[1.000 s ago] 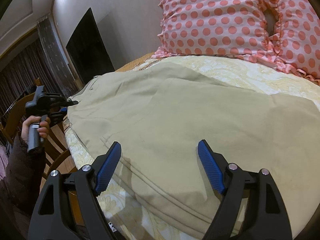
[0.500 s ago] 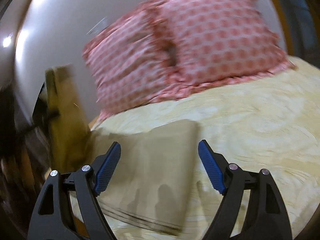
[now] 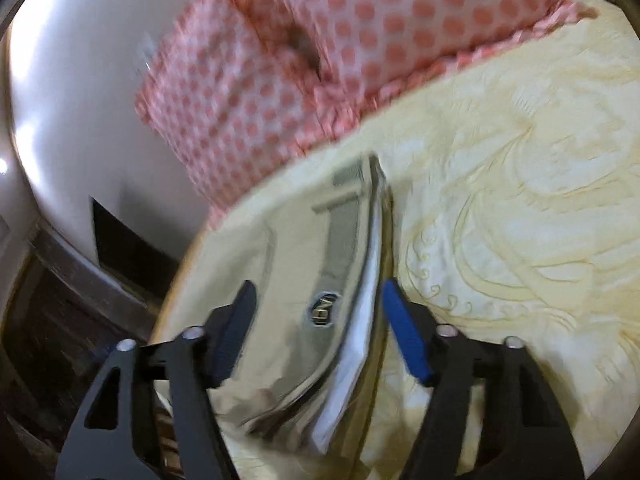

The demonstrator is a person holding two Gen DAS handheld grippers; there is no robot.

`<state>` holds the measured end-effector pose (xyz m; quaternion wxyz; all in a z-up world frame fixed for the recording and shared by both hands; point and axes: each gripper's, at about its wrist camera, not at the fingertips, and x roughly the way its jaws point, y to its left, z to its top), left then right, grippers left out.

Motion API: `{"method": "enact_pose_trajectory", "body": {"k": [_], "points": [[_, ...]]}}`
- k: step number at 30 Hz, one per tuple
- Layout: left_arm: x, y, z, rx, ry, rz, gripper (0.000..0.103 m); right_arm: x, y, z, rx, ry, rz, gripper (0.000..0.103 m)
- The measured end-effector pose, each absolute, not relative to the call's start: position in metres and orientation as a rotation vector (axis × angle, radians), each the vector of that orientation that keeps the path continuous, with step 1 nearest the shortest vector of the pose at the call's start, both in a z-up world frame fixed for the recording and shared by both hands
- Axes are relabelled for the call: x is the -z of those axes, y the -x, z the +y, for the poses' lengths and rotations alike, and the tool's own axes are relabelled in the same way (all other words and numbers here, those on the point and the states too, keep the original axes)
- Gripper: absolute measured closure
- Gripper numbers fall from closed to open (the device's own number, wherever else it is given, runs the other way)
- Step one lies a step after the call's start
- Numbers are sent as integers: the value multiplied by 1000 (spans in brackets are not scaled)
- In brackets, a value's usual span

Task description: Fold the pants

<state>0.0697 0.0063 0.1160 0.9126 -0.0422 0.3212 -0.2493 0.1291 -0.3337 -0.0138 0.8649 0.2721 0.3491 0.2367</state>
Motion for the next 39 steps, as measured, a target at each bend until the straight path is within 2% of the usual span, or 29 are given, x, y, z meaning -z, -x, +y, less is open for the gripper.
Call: {"method": "enact_pose_trajectory", "body": {"k": [4, 9, 12, 14, 15, 16, 17, 18, 19, 20, 25, 28, 31, 33, 35, 36, 37, 38, 39], "points": [[-82, -142, 70, 311, 224, 844, 46, 10, -147, -324, -495, -518, 764, 49], [-48, -183, 85, 347, 313, 973, 45, 8, -169, -321, -508, -450, 794, 52], [-42, -195, 82, 370, 331, 1009, 35, 4, -177, -315, -517, -372, 805, 52], [-38, -198, 82, 409, 352, 1011, 22, 3, -184, -312, -544, -341, 805, 52], [-39, -201, 77, 424, 344, 1018, 21, 3, -187, -313, -562, -340, 809, 52], [-38, -204, 71, 427, 330, 1027, 27, 4, -188, -313, -569, -340, 815, 61], [-36, -209, 67, 421, 308, 1035, 42, 5, -188, -315, -598, -349, 833, 77], [-37, -207, 61, 398, 259, 1037, 48, 6, -187, -316, -626, -364, 843, 81], [-39, -207, 60, 417, 253, 1033, 73, 5, -185, -317, -640, -372, 844, 86], [-40, -208, 59, 433, 264, 1032, 83, 1, -182, -319, -655, -372, 833, 88], [-57, -223, 51, 443, 238, 992, 93, -23, -194, -325, -649, -404, 793, 92], [-70, -251, 38, 421, 184, 927, 93, -48, -226, -332, -609, -406, 719, 93], [-74, -296, 21, 373, 168, 870, 92, -55, -259, -340, -532, -423, 679, 93], [-66, -318, 12, 315, 129, 898, 84, -43, -284, -340, -420, -372, 736, 91], [-60, -326, 11, 266, 105, 945, 71, -33, -291, -343, -330, -339, 818, 79], [-65, -317, 18, 251, 103, 906, 71, -33, -285, -349, -301, -342, 812, 78], [-71, -307, 23, 235, 93, 866, 69, -36, -274, -355, -297, -356, 778, 72], [-78, -296, 28, 224, 84, 827, 64, -42, -257, -363, -322, -392, 723, 57], [-85, -285, 33, 239, 97, 795, 63, -47, -244, -367, -368, -431, 680, 50]]}}
